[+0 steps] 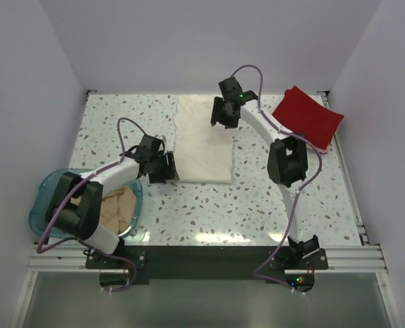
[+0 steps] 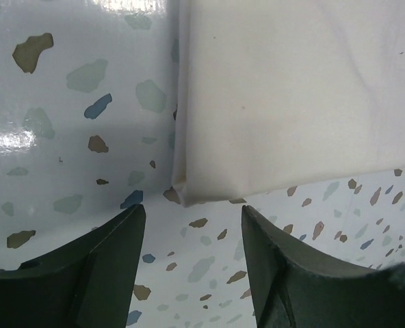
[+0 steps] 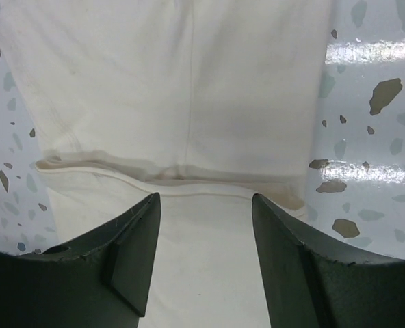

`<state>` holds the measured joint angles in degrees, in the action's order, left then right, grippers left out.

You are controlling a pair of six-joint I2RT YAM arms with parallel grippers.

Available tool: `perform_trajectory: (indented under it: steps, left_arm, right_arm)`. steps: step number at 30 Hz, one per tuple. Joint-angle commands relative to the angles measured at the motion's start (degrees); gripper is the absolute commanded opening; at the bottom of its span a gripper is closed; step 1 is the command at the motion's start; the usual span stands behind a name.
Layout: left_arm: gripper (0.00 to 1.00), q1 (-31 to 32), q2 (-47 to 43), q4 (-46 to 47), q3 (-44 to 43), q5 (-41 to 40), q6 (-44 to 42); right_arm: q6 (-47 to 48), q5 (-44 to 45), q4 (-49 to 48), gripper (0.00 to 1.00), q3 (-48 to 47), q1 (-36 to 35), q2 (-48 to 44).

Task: Fold and stack the t-shirts
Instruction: Fold the tshirt

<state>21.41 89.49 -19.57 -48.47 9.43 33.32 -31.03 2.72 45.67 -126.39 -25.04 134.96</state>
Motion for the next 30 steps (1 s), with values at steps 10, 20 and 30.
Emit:
perform_trajectory:
  steps: [10,20,30]
  left_arm:
    - [0.63,0.12,-3.27,1.2,1.0,0.59,-0.45]
    - [0.63,-0.14,-3.71,2.08,2.15,1.38,-0.19]
    - [0.64,-0.49,-4.85,2.08,2.33,1.47,-0.19]
  right_arm:
    - [-0.87,-8.51,-8.39,0.6,40.4,0.08,-29.21]
    - [-3.86,-11.69,-11.66,0.59,56.69,-2.03,-34.94]
    - [-3.96,-10.1,-12.01,0.5,58.89,-2.12,-31.25]
